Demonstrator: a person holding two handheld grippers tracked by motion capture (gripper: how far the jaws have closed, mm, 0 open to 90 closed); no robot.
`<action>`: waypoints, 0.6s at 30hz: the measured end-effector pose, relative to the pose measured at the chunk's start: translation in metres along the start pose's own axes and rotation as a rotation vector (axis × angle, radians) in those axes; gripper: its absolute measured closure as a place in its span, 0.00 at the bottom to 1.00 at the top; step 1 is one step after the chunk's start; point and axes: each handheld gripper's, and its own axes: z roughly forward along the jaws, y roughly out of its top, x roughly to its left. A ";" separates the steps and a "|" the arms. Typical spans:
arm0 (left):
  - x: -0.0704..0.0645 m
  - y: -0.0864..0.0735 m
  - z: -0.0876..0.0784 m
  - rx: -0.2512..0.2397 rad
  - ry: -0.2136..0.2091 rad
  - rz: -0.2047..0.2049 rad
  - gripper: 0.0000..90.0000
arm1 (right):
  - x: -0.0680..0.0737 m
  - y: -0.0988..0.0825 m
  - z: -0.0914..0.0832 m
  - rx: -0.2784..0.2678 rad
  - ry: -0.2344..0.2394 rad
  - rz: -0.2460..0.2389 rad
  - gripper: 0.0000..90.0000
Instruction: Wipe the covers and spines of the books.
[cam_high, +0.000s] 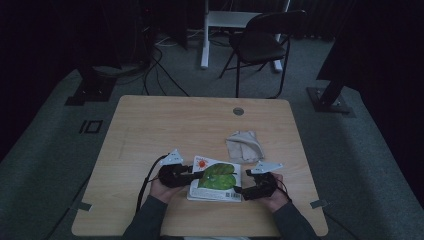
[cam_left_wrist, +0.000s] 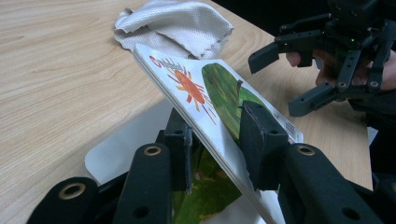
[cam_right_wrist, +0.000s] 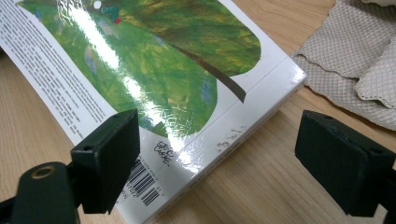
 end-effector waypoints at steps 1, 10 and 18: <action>0.000 0.000 0.000 0.000 0.000 0.000 0.74 | 0.000 0.000 0.000 0.000 0.000 0.000 0.15; -0.006 0.005 -0.009 -0.038 -0.064 0.032 0.82 | -0.007 0.002 0.000 -0.020 0.024 0.027 0.15; -0.014 0.011 -0.014 -0.052 -0.067 0.080 0.84 | -0.012 0.006 0.004 -0.039 0.056 0.050 0.15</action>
